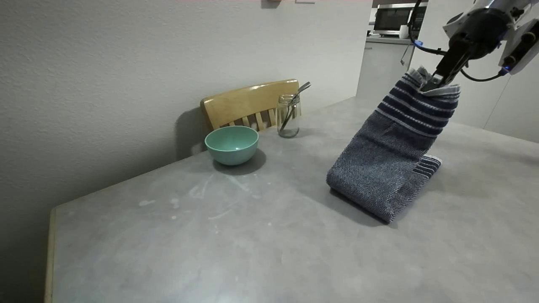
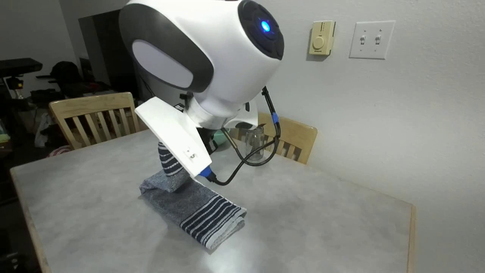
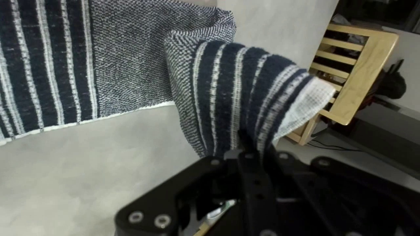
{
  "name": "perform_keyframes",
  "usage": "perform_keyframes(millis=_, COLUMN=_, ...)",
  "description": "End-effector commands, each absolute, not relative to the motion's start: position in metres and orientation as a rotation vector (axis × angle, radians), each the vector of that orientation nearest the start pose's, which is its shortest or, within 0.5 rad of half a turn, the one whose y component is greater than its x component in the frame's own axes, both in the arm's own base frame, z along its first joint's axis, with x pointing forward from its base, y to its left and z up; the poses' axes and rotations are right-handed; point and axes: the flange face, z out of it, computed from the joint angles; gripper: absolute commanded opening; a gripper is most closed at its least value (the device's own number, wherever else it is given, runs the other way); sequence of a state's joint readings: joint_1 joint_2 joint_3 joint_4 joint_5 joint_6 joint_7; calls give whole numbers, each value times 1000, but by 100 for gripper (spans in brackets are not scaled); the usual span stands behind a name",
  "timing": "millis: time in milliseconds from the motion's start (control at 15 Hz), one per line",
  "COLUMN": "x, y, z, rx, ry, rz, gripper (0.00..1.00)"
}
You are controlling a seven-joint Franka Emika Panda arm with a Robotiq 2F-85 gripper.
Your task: Fold the towel
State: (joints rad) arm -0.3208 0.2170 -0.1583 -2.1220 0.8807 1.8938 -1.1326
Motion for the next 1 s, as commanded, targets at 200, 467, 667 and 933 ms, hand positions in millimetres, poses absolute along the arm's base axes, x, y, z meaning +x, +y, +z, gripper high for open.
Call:
perform_keyframes(millis=200, x=504, y=-214, z=304, rx=-2364, ry=-112, rz=-269, gripper=1)
perform_keyframes(millis=467, x=507, y=-227, z=308, rx=-2499, ry=18, rz=-241, gripper=1)
perform_keyframes(millis=667, x=508, y=-235, z=311, rx=-2576, ry=119, rz=-203, gripper=38)
perform_keyframes(millis=933, x=509, y=-230, z=325, rx=-2664, ry=224, rz=-197, gripper=67)
